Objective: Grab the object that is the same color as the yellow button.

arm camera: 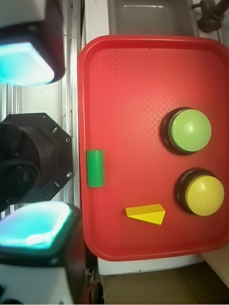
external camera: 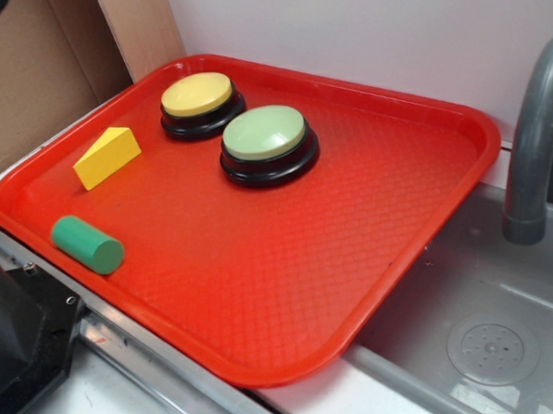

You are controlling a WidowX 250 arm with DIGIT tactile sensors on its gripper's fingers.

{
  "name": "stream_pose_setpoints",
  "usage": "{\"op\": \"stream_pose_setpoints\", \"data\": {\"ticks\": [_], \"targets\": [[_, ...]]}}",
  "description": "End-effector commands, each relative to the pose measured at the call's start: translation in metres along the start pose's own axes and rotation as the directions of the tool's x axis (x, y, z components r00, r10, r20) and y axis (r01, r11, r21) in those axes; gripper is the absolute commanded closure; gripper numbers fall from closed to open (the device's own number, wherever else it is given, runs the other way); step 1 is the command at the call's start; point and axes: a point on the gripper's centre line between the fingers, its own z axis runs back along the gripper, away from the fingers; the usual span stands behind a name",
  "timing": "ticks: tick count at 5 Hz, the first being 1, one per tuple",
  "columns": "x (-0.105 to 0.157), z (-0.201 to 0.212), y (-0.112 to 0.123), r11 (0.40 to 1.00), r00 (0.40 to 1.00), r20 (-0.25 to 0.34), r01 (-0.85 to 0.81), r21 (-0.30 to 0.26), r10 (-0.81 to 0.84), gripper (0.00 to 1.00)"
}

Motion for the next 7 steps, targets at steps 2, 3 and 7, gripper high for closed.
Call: {"op": "stream_pose_setpoints", "data": {"ticks": [2, 3, 7], "targets": [[0.010, -0.010, 0.015, 0.999, 0.999, -0.007, -0.039, 0.009, 0.039, 0.00], [0.018, -0.017, 0.033, 0.997, 0.997, 0.002, -0.081, 0.008, 0.081, 0.00], [0.049, -0.098, 0.143, 0.948, 0.949, 0.007, -0.316, 0.032, 0.316, 0.00]]}}
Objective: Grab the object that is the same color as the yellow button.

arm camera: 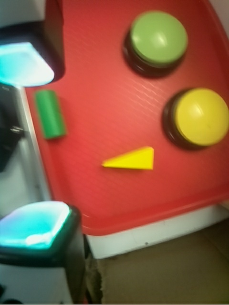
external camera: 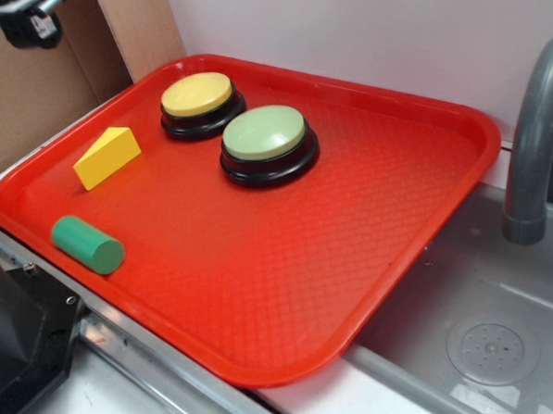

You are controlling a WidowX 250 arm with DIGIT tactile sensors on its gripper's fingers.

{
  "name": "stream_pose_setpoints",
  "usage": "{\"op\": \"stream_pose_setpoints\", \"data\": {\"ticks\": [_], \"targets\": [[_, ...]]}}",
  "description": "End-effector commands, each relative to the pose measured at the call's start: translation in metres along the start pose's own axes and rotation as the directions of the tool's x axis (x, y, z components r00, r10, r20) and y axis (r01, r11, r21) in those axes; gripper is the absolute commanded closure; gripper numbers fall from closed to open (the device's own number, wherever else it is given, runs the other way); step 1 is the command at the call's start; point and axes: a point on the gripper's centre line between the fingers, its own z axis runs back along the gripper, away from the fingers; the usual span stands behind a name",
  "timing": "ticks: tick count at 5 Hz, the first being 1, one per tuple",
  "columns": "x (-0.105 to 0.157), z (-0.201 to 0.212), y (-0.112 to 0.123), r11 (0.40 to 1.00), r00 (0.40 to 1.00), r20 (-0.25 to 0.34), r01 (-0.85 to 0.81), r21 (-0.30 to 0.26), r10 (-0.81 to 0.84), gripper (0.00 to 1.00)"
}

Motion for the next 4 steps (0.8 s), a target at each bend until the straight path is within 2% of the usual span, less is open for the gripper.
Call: {"op": "stream_pose_setpoints", "data": {"ticks": [1, 2, 3, 4], "targets": [[0.019, -0.061, 0.037, 0.997, 0.998, -0.002, -0.063, -0.040, 0.063, 0.00], [0.025, -0.093, 0.030, 0.999, 1.000, -0.025, -0.019, -0.037, 0.018, 0.00], [0.027, -0.119, 0.021, 0.997, 1.000, -0.025, 0.008, -0.073, -0.010, 0.00], [0.029, -0.135, 0.018, 0.998, 0.998, -0.051, 0.025, -0.049, -0.027, 0.00]]}}
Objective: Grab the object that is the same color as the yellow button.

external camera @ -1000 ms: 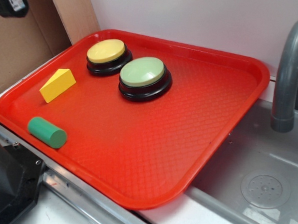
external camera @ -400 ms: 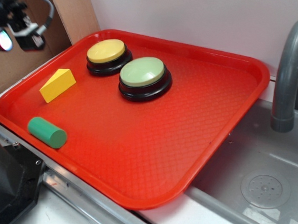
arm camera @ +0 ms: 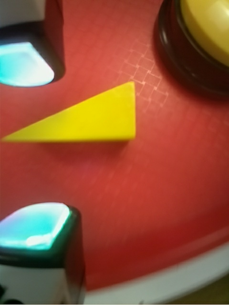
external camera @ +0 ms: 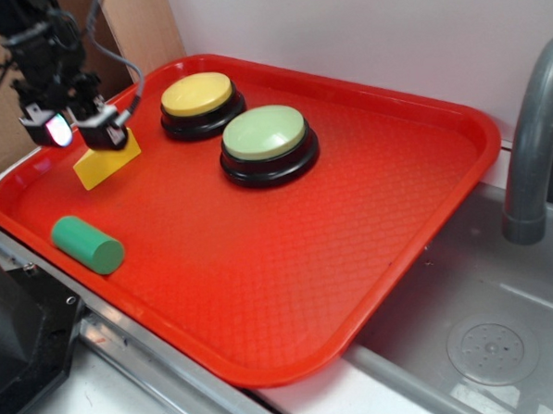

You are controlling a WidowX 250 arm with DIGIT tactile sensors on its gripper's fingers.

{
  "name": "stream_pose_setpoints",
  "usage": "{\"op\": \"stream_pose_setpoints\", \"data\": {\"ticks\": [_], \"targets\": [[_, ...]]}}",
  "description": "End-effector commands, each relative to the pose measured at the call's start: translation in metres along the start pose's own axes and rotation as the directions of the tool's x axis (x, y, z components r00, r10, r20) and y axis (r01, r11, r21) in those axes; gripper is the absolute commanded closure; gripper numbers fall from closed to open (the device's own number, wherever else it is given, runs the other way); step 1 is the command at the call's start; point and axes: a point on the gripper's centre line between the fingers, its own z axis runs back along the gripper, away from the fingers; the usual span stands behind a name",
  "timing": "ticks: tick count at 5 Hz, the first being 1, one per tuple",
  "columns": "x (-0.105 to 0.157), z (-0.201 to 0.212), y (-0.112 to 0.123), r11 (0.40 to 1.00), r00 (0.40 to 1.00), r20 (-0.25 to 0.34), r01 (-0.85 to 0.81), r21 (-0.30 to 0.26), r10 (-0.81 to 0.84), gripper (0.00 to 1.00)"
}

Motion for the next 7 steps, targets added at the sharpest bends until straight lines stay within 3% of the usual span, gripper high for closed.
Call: {"op": "stream_pose_setpoints", "data": {"ticks": [1, 2, 3, 5, 6, 7], "targets": [[0.008, -0.018, 0.000, 0.998, 0.999, -0.007, 0.032, 0.046, -0.032, 0.08], [0.007, -0.014, 0.000, 0.997, 0.997, 0.032, 0.064, 0.045, -0.065, 1.00], [0.007, 0.003, -0.006, 0.994, 0.996, 0.017, 0.083, 0.070, -0.084, 1.00], [0.000, 0.051, -0.049, 0.977, 0.980, 0.030, 0.193, 0.092, -0.197, 1.00], [-0.009, 0.061, -0.068, 0.970, 0.971, 0.050, 0.231, 0.079, -0.235, 1.00], [-0.023, 0.082, -0.095, 0.945, 0.945, 0.025, 0.325, 0.043, -0.326, 1.00]]}}
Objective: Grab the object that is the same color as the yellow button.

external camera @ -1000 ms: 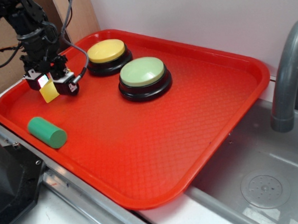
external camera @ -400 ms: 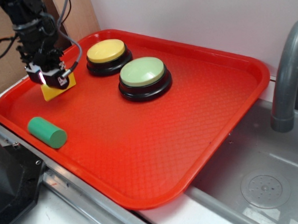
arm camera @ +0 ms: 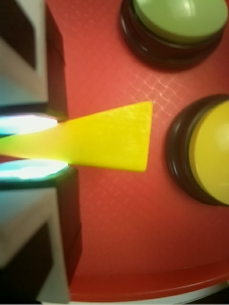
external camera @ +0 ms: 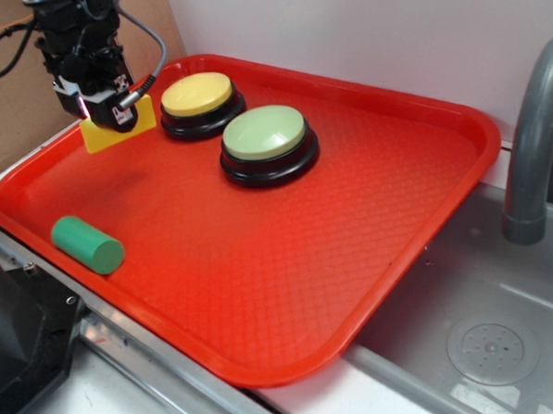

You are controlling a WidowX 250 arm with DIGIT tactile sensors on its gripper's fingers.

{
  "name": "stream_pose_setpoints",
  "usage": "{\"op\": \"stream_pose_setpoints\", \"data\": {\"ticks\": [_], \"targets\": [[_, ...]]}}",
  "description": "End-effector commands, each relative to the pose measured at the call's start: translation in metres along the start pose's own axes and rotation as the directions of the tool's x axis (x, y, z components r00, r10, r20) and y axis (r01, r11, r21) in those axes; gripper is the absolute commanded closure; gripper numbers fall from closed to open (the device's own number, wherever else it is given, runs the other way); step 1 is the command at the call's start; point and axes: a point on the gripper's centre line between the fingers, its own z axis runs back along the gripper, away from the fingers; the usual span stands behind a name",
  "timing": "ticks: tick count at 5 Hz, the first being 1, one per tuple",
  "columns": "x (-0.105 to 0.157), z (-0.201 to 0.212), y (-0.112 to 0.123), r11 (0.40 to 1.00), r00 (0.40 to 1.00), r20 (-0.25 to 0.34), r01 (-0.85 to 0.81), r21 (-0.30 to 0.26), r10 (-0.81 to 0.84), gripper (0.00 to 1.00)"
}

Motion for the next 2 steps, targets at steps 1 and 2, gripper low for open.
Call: {"op": "stream_pose_setpoints", "data": {"ticks": [1, 2], "targets": [[-0.0154, 0.0460, -0.0484, 0.982, 0.984, -0.009, 0.179, -0.051, -0.180, 1.00], [-0.0175, 0.0450, -0.0503, 0.981, 0.981, -0.023, 0.192, -0.032, -0.192, 1.00]]}}
